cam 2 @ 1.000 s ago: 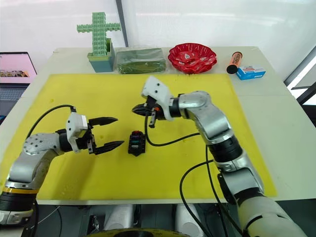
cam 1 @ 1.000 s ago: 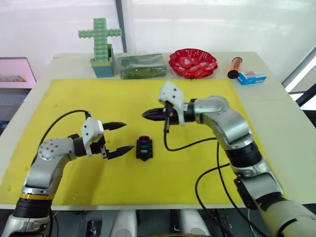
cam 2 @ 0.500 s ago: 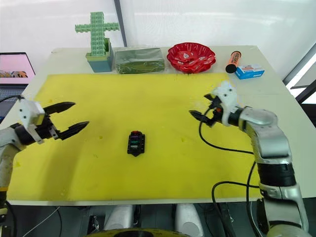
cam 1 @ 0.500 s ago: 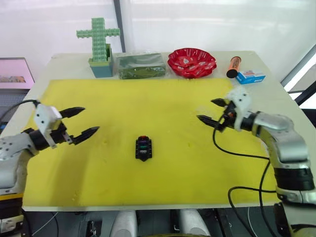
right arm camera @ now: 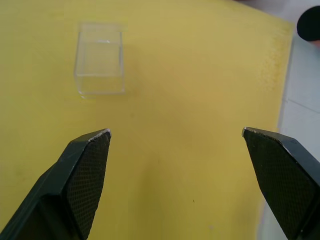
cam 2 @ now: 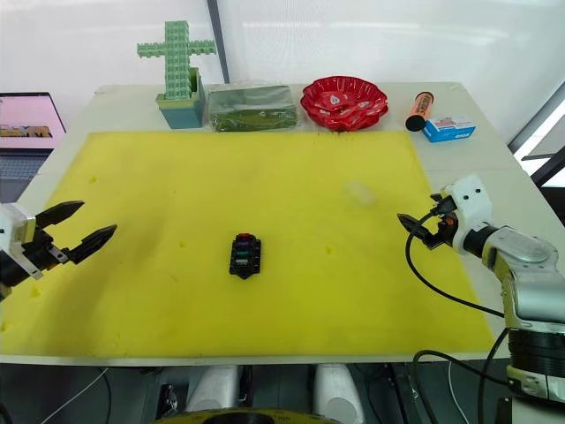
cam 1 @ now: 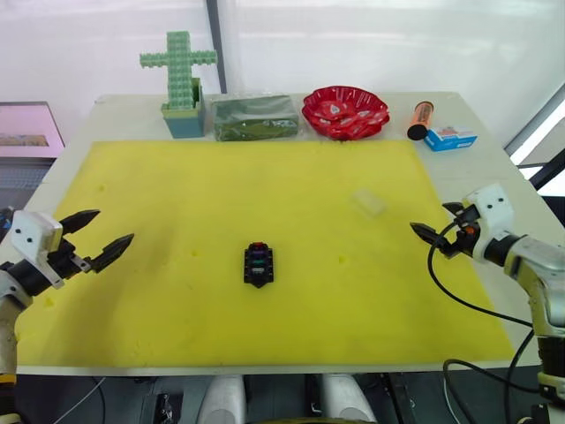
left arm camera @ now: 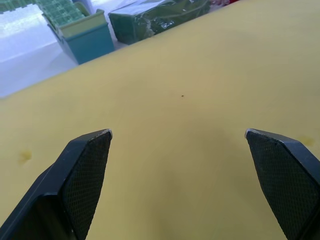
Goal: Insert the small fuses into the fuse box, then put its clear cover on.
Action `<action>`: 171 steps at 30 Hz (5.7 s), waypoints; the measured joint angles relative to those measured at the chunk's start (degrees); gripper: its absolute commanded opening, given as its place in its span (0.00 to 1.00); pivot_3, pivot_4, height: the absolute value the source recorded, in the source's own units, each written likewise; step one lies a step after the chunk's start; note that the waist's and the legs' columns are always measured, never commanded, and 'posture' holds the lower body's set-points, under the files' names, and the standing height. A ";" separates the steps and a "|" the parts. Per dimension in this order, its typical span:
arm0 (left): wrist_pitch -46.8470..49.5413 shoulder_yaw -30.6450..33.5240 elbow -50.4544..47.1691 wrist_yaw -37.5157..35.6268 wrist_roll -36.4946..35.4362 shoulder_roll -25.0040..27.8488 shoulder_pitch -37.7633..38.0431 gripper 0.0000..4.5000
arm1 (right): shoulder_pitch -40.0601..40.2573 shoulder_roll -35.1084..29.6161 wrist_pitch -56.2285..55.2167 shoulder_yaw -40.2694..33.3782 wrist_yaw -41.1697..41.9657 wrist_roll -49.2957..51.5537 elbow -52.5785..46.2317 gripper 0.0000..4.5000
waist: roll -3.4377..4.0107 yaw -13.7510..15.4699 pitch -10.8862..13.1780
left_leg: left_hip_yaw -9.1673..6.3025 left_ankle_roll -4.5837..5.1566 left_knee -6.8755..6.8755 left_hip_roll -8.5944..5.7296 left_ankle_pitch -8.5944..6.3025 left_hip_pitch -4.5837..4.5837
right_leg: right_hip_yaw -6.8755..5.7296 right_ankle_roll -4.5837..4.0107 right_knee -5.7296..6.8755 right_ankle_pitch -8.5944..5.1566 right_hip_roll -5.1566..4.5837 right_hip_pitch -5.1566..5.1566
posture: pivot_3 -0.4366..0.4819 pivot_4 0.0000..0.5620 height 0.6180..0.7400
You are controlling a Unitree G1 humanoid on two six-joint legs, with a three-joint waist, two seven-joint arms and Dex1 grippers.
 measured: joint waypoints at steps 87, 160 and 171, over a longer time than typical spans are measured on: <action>7.17 -25.64 -34.75 5.20 3.74 -11.11 10.04 1.00 | -16.42 13.15 -2.24 14.56 -9.91 -2.20 10.37 0.40 | -0.18 0.17 0.14 | 0.52 0.01 0.10 -0.11 0.01 0.14 | 0.92 0.15 0.09 0.00 0.20 -0.03 | 0.48 0.27 1.00; -0.78 -34.83 -9.45 14.58 16.15 -22.62 -6.82 1.00 | -17.07 13.04 0.61 13.12 -11.85 -2.11 6.90 0.40 | -0.08 1.40 0.08 | 0.65 0.02 0.21 -0.14 0.00 0.18 | 0.97 0.40 0.12 0.14 0.18 0.04 | 0.48 0.27 1.00; 1.83 -35.55 -10.25 14.90 17.32 -22.17 -7.68 0.63 | -17.06 13.05 0.61 13.11 -12.44 -2.12 6.90 0.40 | -0.05 1.38 0.06 | 0.64 0.02 0.22 -0.14 0.00 0.20 | 0.97 0.39 0.12 0.14 0.17 0.06 | 0.48 0.27 1.00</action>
